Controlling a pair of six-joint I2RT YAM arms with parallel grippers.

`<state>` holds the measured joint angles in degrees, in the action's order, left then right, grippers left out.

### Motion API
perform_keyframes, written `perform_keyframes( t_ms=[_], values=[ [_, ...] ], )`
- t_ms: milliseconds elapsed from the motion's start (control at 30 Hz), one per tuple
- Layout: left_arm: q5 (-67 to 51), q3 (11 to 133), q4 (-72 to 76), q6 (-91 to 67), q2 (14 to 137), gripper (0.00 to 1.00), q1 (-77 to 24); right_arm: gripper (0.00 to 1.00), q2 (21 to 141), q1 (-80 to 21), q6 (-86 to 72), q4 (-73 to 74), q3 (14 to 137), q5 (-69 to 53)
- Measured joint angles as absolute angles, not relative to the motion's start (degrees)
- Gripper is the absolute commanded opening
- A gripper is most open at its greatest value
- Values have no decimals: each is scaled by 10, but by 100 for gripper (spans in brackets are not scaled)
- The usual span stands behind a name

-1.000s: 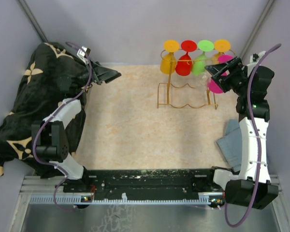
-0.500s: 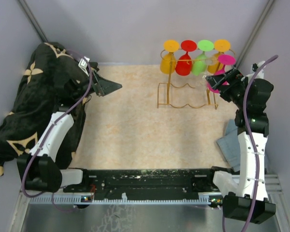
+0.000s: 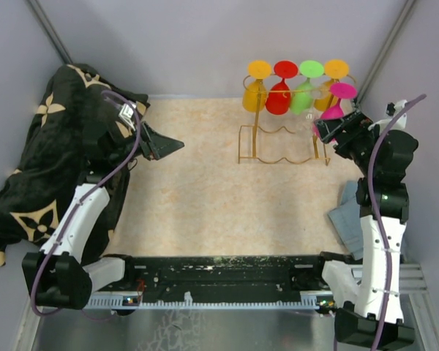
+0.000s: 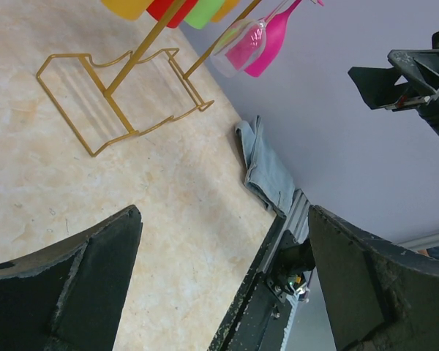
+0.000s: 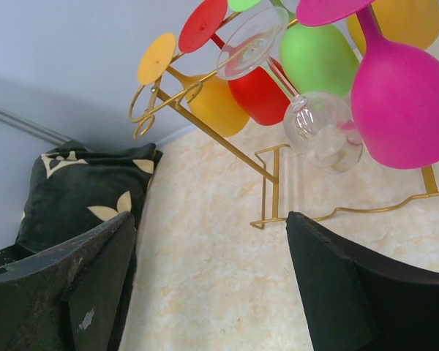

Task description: Place the wine glass upside down on the wine glass rack

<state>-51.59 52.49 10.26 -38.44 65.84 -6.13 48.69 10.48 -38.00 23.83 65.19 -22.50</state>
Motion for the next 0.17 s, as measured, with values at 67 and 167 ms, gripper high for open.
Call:
perform_keyframes(
  t_ms=[67, 167],
  values=[
    [-516, 524, 102, -384, 656, 99, -61, 85, 476, 103, -379, 236, 648, -223],
    [-516, 524, 102, -381, 649, 99, -61, 85, 467, 102, -379, 234, 642, -223]
  ],
)
